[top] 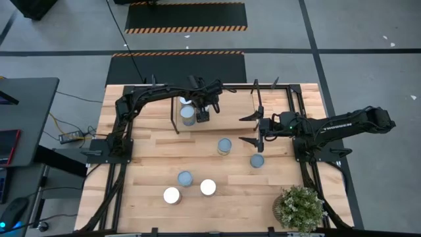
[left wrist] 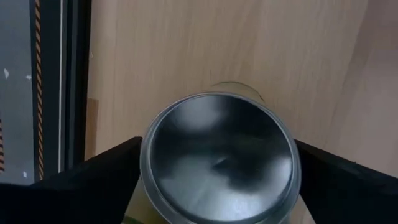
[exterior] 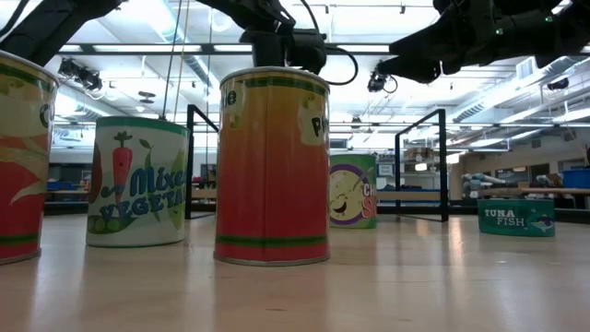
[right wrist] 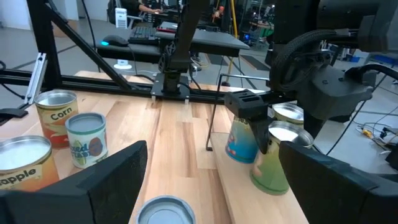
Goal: Pick and place cans onto a shelf
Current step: Put the canned oranges on the shelf, then put the canned pineapple on the shelf
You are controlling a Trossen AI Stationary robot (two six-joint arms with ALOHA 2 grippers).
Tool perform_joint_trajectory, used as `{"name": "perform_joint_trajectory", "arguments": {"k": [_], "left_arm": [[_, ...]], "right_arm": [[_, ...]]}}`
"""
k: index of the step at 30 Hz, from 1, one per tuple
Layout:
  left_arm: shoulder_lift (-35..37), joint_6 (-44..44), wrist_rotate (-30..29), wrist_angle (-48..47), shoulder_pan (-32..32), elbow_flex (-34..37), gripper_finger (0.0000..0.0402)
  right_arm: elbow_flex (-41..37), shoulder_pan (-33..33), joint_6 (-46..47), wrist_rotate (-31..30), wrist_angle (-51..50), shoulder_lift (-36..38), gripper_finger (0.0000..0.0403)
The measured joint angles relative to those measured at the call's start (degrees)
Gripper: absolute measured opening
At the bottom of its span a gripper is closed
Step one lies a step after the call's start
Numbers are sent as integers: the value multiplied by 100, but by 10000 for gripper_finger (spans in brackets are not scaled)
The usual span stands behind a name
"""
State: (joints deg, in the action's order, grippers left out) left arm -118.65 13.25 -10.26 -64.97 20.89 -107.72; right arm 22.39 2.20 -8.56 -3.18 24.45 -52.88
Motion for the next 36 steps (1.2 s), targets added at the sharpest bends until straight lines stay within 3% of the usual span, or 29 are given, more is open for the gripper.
{"name": "perform_joint_trajectory", "arguments": {"k": [12,18,27,36], "left_arm": [[117,477,-210,334,17,-13,400],[144,606,-775,437,11,-11,400],[144,606,-1101,424,15,-11,400],[144,587,-975,160,-53,-275,400]], "right_arm": [[0,0,-42,7,0,0,372],[2,1,-15,22,-3,0,372],[2,0,-46,28,-11,0,372],[2,0,-29,35,-11,0,372]]}}
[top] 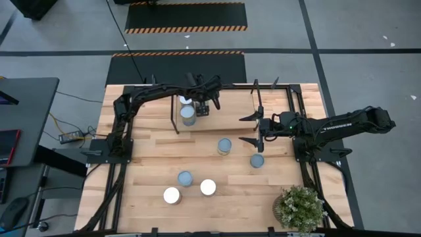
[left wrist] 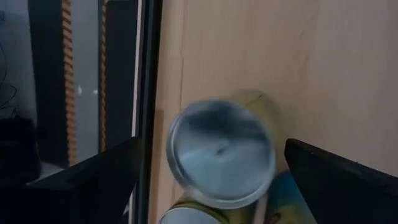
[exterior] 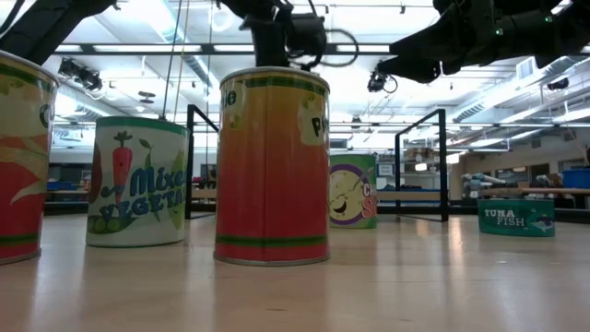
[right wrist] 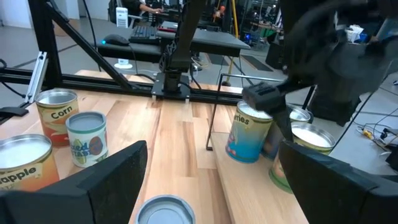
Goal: Pick and place cans onto a shelf
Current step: Put the canned pineapple on the shelf
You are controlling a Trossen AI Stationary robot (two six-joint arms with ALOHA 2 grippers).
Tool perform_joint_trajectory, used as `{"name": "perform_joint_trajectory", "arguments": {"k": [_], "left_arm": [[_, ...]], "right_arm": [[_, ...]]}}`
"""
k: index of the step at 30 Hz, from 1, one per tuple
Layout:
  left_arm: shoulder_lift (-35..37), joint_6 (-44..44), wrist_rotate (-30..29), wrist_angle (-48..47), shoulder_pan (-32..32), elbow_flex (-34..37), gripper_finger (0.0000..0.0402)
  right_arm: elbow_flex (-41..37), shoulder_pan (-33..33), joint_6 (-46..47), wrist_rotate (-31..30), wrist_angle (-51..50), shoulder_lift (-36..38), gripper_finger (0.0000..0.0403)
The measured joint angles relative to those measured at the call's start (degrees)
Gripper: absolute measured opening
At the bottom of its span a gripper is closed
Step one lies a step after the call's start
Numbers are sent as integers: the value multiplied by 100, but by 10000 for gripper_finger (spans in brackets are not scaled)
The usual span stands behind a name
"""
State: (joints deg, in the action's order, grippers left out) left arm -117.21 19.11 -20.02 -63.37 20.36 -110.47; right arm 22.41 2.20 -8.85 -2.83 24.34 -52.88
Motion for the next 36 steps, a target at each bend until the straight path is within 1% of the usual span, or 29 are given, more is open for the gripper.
{"name": "perform_joint_trajectory", "arguments": {"k": [3,6,11,13,18,21,25,29,32,34,36], "left_arm": [[0,-6,311,-102,-68,-306,400],[10,-207,329,-108,-159,-631,400],[10,-1112,331,-361,-426,-1025,400],[8,-1497,443,-717,-588,-1134,400],[9,-2226,1547,-1649,-1087,-1316,400],[0,-2689,1912,-2096,-1472,-1346,400],[0,-3279,1946,-2631,-2079,-1349,400],[0,-3738,1986,-2665,-2738,-1349,400],[0,-3858,1741,-2639,-3181,-1310,400],[0,-3954,1540,-2548,-3414,-1152,400],[0,-4019,1482,-2400,-3568,-947,400]], "right_arm": [[0,0,7,0,2,0,372],[0,1,8,0,2,0,372],[0,0,-8,-2,0,0,372],[0,1,-16,-2,0,0,372],[0,0,-21,-2,-9,0,372],[0,1,-17,-2,-10,0,372],[0,2,5,-2,-23,0,372],[0,0,16,-2,-58,0,372],[0,0,13,-3,-57,0,372],[0,1,8,-4,-57,0,372],[0,1,-2,-4,-54,0,372]]}}
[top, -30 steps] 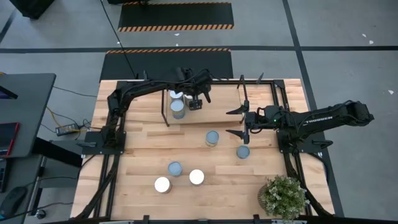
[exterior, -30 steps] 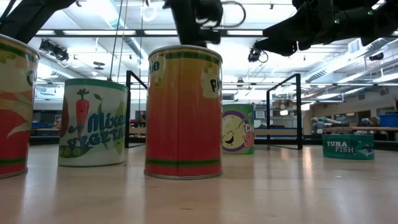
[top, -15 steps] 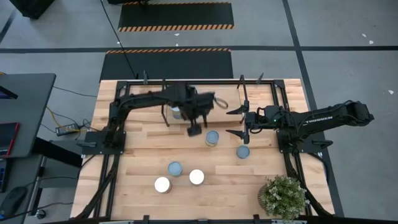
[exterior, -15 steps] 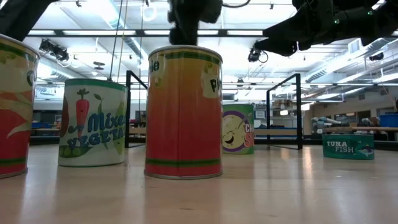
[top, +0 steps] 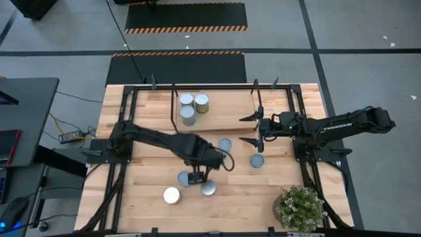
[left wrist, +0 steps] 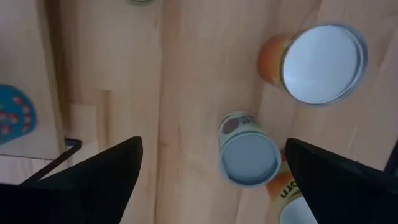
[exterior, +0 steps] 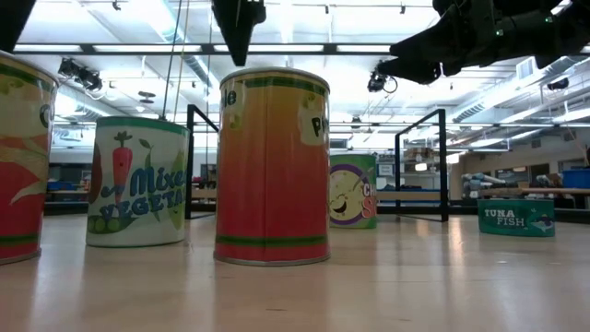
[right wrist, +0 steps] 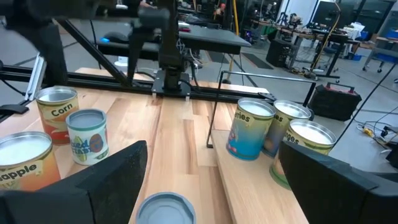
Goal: Pick and place cans onto a shelf
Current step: Put the canned pineapple on the shelf
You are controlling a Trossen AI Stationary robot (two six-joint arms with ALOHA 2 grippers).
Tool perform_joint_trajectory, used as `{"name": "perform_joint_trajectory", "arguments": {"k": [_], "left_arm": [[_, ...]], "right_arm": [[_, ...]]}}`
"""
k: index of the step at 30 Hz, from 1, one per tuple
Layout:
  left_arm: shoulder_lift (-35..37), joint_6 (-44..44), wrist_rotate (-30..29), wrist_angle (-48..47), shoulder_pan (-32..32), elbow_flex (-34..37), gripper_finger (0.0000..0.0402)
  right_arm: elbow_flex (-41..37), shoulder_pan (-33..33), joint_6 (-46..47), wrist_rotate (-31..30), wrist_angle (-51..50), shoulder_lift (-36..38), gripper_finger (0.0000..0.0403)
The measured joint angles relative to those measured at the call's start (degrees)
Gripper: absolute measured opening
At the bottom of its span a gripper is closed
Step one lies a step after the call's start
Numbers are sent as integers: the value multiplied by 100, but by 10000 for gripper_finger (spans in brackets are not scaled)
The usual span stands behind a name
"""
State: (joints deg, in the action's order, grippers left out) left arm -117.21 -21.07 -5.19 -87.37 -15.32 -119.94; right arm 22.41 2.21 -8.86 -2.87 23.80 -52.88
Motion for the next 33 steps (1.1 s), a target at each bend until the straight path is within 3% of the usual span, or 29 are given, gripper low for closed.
{"name": "perform_joint_trajectory", "arguments": {"k": [7,17,27,33], "left_arm": [[-4,-556,359,652,-336,615,400],[-4,-1904,345,1023,-728,711,400],[-282,-2629,99,1345,-1094,713,400],[-606,-2933,165,1558,-1119,711,400]], "right_arm": [[0,-1,110,0,-42,0,372],[-92,-192,631,-4,-129,-39,372],[-96,-747,625,-790,38,-39,372],[-98,-777,577,-926,39,-46,372]]}}
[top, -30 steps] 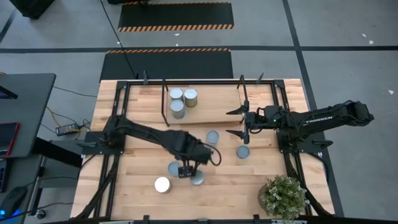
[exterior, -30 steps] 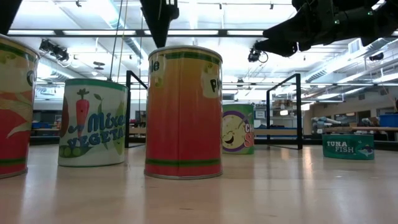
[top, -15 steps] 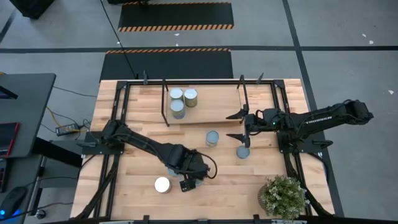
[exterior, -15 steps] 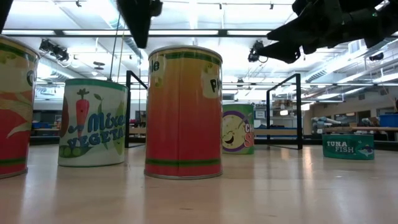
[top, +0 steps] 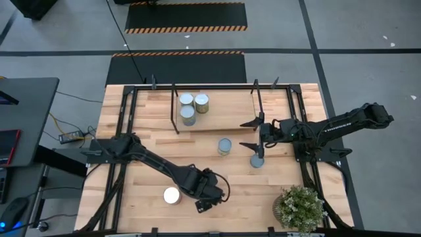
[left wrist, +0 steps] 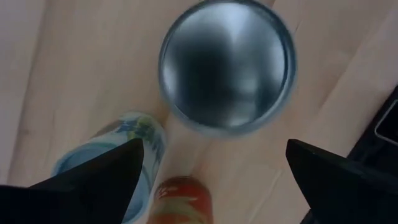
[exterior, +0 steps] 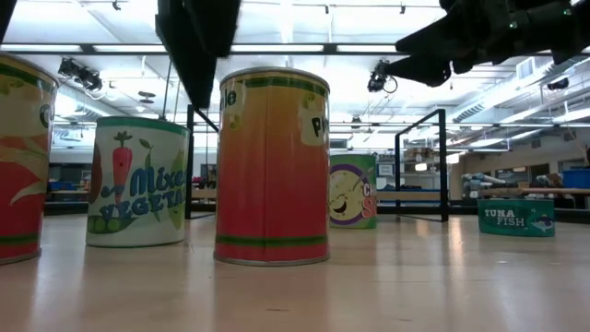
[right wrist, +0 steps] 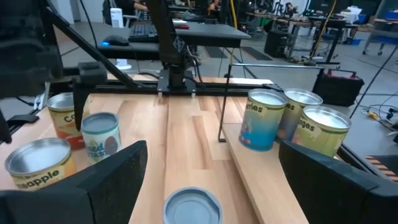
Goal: Pick and place cans onto a shelf
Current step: Put the canned pineapple on the shelf
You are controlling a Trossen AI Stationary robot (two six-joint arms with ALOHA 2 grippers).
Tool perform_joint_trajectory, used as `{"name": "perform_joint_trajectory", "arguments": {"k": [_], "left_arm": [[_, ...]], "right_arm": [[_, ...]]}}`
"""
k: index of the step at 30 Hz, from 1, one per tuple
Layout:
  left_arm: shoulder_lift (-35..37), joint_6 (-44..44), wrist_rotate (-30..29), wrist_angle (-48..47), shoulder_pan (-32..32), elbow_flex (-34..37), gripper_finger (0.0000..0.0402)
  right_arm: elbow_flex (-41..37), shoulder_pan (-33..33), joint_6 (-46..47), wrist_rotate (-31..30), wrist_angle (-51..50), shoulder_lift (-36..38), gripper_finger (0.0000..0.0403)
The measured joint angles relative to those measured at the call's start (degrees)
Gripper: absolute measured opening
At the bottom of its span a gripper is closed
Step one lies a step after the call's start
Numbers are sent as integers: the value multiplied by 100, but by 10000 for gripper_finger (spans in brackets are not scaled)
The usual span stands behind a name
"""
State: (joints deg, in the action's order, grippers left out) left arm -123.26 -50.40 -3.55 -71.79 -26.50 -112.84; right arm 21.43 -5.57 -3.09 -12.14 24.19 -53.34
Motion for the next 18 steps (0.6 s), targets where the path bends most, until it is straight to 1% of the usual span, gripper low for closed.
{"name": "perform_joint_trajectory", "arguments": {"k": [6,10,13,18], "left_arm": [[-248,212,-106,134,10,0,400],[-366,211,-109,485,126,0,400],[-386,-9,-121,731,260,0,400],[-387,-604,-118,722,429,0,400]], "right_arm": [[0,-2,-8,7,-9,0,372],[0,-2,-39,13,72,0,372],[0,-2,-42,26,78,0,372],[0,-2,-20,26,74,0,372]]}}
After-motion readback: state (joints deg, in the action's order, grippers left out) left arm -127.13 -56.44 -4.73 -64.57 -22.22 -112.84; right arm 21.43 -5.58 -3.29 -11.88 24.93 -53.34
